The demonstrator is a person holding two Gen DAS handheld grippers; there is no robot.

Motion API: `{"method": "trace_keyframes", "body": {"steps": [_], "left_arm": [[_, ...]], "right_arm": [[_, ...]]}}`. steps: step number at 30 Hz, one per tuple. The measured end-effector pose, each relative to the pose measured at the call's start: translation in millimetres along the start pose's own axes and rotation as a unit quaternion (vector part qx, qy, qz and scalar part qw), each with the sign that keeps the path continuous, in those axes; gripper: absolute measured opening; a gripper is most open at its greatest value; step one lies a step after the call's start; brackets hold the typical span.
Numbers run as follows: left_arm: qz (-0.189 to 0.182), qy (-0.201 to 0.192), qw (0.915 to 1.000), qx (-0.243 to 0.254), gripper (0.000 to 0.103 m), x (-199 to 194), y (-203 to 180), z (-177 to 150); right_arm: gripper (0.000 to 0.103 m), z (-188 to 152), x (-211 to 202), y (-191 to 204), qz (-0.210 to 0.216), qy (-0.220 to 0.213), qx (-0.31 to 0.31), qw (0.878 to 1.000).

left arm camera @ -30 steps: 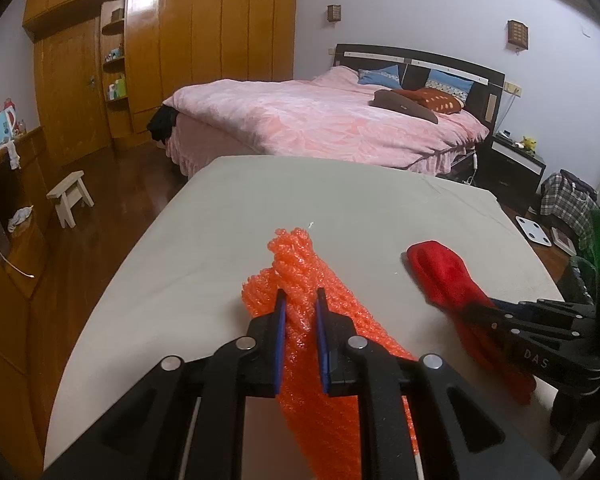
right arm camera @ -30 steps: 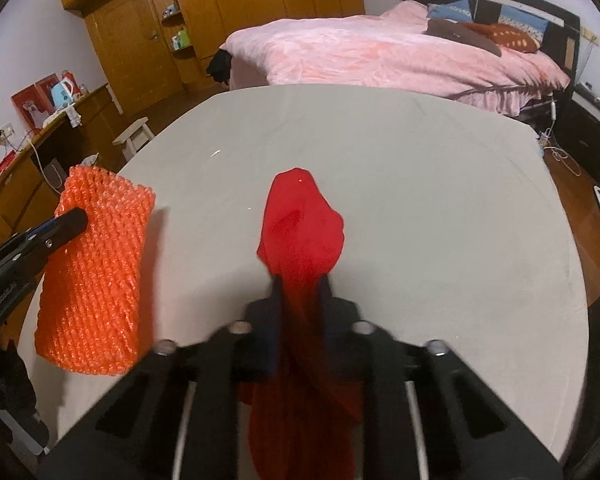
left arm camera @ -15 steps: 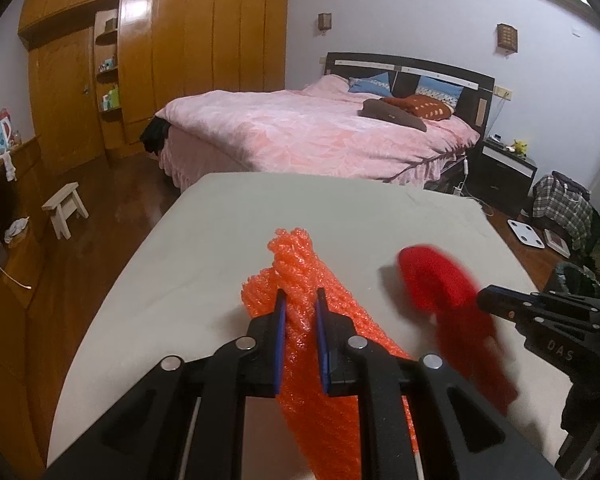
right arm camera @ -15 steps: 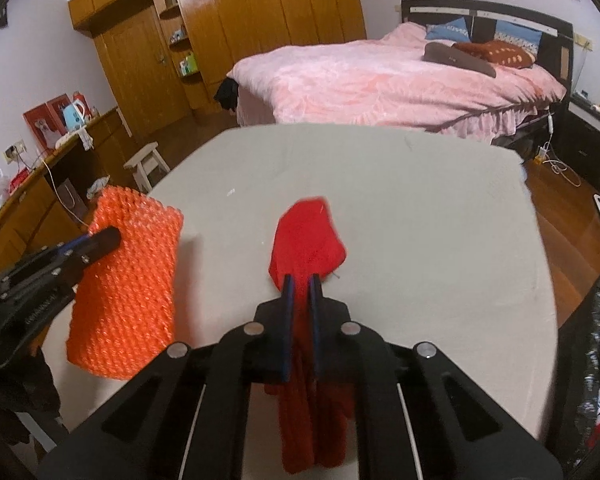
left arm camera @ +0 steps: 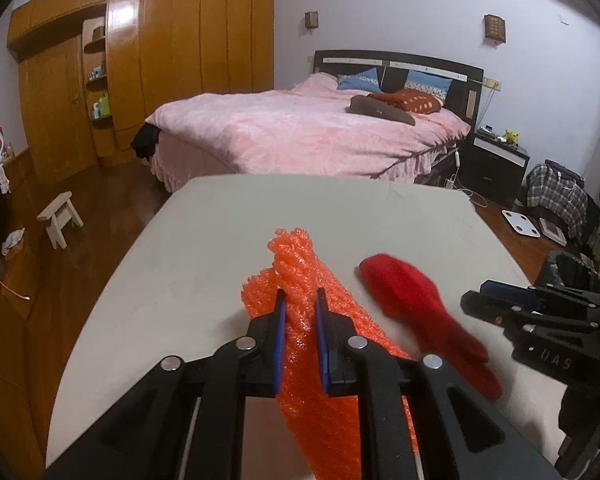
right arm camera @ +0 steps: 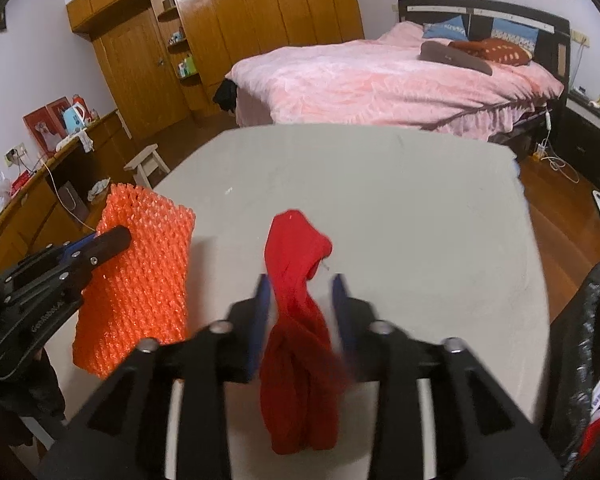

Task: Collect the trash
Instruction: 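Grasp the red cloth with the right tool while the left tool holds the orange mesh, then lift the orange mesh and red cloth and carry them toward the bin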

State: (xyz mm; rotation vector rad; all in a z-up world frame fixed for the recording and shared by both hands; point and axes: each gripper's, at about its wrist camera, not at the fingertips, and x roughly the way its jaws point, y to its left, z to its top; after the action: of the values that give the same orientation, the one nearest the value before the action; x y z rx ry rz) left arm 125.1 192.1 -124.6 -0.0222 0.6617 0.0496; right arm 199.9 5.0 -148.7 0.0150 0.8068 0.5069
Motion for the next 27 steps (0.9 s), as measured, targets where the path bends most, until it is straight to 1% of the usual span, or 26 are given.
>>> {"method": "trace_keyframes", "body": {"steps": [2, 7, 9, 11, 12, 13, 15, 20, 27], "left_arm": [[0.001, 0.005, 1.0000, -0.002, 0.013, 3, 3, -4], [0.004, 0.012, 0.9999, -0.006, 0.013, 9, 9, -8], [0.005, 0.014, 0.9999, -0.007, 0.013, 10, 11, -8], [0.005, 0.016, 0.9998, -0.008, 0.013, 12, 11, -6], [0.006, 0.016, 0.9998, -0.009, 0.013, 13, 11, -6], [0.006, 0.015, 0.9998, -0.009, 0.013, 13, 11, -6], [0.005, 0.015, 0.9998, -0.011, 0.013, 12, 10, -4], [0.002, 0.008, 0.9999, -0.009, 0.013, 7, 7, -2], [-0.003, -0.012, 0.9999, 0.001, 0.013, -9, -5, 13]], "right_arm": [[0.041, -3, 7, 2, -0.001, 0.007, -0.004, 1.000], [0.041, -8, 30, 4, 0.000, 0.033, -0.006, 0.999], [0.035, -12, 39, 5, 0.004, 0.052, -0.010, 0.999], [0.018, -14, 43, 4, 0.006, 0.062, -0.010, 0.998], [0.014, -15, 43, 4, 0.008, 0.062, -0.009, 0.998], [0.011, -17, 43, 4, 0.009, 0.061, -0.008, 0.998], [0.008, -18, 39, 3, 0.014, 0.056, -0.007, 0.998], [0.008, -10, 17, 2, 0.020, 0.026, -0.002, 0.999], [0.008, 7, -23, -2, 0.024, -0.015, -0.001, 1.000]]}}
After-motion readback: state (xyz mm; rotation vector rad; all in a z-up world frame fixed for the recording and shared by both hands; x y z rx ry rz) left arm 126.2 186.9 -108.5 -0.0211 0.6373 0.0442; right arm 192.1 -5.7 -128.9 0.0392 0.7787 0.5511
